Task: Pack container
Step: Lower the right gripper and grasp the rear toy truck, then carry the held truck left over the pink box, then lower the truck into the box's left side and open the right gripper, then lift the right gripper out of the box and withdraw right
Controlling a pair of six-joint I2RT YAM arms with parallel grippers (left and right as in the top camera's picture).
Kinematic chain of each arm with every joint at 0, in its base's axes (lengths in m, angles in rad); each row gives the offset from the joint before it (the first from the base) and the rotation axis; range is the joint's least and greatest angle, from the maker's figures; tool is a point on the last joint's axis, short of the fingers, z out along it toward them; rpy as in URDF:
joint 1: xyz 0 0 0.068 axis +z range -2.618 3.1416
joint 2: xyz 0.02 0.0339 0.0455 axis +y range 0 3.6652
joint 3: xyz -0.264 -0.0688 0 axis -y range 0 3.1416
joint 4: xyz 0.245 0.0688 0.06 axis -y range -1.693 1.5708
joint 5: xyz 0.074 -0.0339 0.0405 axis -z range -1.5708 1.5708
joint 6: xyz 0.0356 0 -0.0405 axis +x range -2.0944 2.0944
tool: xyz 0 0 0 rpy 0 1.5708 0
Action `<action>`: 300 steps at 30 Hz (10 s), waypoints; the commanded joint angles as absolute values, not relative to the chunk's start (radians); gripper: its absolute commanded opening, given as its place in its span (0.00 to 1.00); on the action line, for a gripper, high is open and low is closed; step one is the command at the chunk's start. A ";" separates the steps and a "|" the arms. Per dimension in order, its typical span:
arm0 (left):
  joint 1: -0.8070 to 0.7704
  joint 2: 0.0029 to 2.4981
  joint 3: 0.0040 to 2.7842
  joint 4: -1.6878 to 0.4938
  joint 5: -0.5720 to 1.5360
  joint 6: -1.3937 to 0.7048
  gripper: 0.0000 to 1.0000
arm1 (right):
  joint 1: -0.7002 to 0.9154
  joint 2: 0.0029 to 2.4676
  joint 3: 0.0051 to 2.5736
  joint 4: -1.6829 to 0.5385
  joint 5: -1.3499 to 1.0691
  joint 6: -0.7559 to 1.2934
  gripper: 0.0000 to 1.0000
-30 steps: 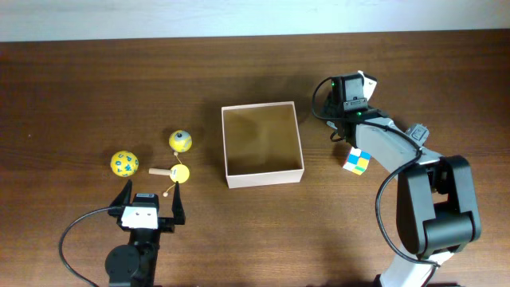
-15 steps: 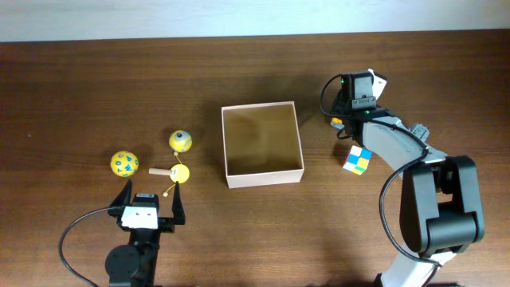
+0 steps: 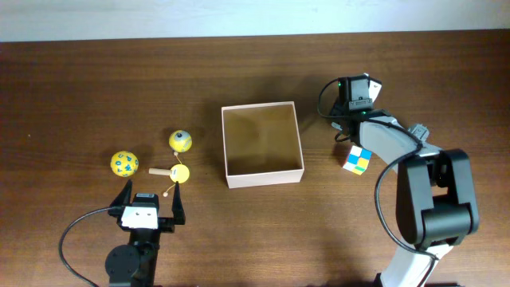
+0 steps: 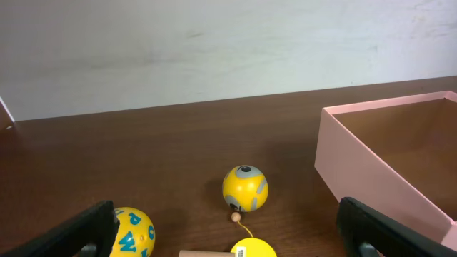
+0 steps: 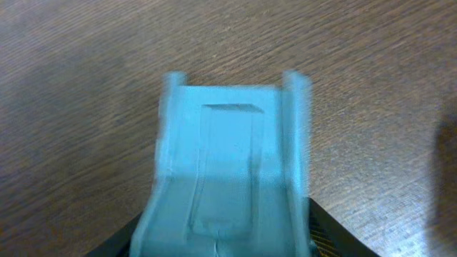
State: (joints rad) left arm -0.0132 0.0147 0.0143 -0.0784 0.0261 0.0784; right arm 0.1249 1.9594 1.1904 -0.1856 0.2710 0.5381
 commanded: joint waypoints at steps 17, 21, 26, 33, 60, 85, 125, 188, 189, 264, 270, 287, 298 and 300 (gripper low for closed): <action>-0.017 0.005 0.009 -0.080 0.023 0.083 0.99 | 0.122 1.980 1.209 -0.210 0.250 0.421 0.37; -0.017 0.005 0.009 -0.080 0.023 0.083 0.99 | 0.122 1.960 1.214 -0.221 0.250 0.396 0.37; -0.017 0.005 0.009 -0.080 0.023 0.083 0.99 | 0.123 1.906 1.230 -0.251 0.250 0.370 0.37; -0.017 0.005 0.009 -0.080 0.023 0.083 0.99 | 0.124 1.805 1.288 -0.343 0.246 0.318 0.38; -0.017 0.005 0.009 -0.080 0.023 0.083 0.99 | 0.393 1.507 1.421 -0.609 -0.250 0.265 0.37; -0.017 0.005 0.009 -0.080 0.023 0.083 0.99 | 0.635 1.856 1.421 -0.472 -0.005 0.353 0.34; -0.017 0.005 0.009 -0.080 0.023 0.083 0.99 | 0.674 1.988 1.421 -0.316 0.058 0.401 0.49; -0.017 0.005 0.009 -0.080 0.023 0.083 0.99 | 0.619 2.061 1.446 -0.471 0.266 0.374 0.51; -0.017 0.005 0.009 -0.080 0.023 0.083 0.99 | 0.620 2.062 1.446 -0.469 0.266 0.374 0.52; -0.017 0.005 0.009 -0.080 0.023 0.083 0.99 | 0.577 2.067 1.446 -0.436 -0.020 0.258 0.55; -0.017 0.005 0.009 -0.080 0.023 0.083 0.99 | 0.573 2.067 1.446 -0.439 0.042 0.251 0.55; -0.017 0.005 0.009 -0.080 0.023 0.083 0.99 | 0.554 2.037 1.639 -0.620 0.181 0.213 0.60; -0.017 0.005 0.009 -0.080 0.023 0.083 0.99 | 0.516 2.037 1.653 -0.739 0.192 0.235 0.62; -0.017 0.005 0.009 -0.080 0.023 0.083 0.99 | 0.509 2.037 1.653 -0.765 0.191 0.247 0.62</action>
State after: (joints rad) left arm -0.0132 0.0147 0.0143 -0.0788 0.0261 0.0784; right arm 0.5236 2.0525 1.6398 -0.7464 0.1677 0.2306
